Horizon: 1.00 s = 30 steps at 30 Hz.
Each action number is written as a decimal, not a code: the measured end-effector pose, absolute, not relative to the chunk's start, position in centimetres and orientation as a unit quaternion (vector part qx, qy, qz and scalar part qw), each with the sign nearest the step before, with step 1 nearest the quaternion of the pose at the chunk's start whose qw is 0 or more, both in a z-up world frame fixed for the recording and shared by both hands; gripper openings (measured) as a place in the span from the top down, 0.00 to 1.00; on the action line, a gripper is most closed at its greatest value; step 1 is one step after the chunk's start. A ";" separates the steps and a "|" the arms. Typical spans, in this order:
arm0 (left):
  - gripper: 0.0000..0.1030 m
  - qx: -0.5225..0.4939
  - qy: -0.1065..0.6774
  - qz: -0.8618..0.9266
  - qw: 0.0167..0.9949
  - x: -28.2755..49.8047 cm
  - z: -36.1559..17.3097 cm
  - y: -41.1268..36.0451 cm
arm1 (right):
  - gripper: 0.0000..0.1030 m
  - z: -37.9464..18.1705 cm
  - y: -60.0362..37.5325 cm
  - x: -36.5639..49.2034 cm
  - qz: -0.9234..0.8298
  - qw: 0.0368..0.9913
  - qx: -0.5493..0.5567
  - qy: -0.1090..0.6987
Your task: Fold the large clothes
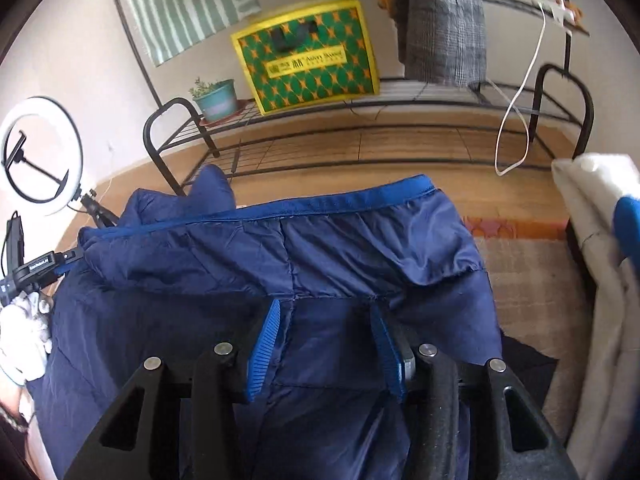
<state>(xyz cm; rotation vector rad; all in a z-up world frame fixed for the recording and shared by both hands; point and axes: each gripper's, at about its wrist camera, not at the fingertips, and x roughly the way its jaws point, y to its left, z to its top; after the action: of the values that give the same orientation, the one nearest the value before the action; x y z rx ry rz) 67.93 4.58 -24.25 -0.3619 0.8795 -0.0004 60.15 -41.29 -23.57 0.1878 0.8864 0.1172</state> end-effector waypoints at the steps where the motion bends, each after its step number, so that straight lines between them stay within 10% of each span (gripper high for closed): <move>1: 0.50 -0.155 0.414 0.015 0.897 67.9 -23.9 4.2 | 0.49 -23.7 -41.5 60.4 0.058 0.895 0.094 0.433; 30: 0.50 -0.018 0.332 -0.082 0.939 57.7 -18.7 -5.3 | 0.31 -20.6 -44.9 52.7 -0.009 0.905 0.096 0.415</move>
<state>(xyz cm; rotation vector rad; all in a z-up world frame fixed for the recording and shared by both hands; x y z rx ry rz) 57.70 -5.26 -18.72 -0.0375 0.6781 -0.1681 52.66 -44.90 -20.61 0.1976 0.8578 -0.0179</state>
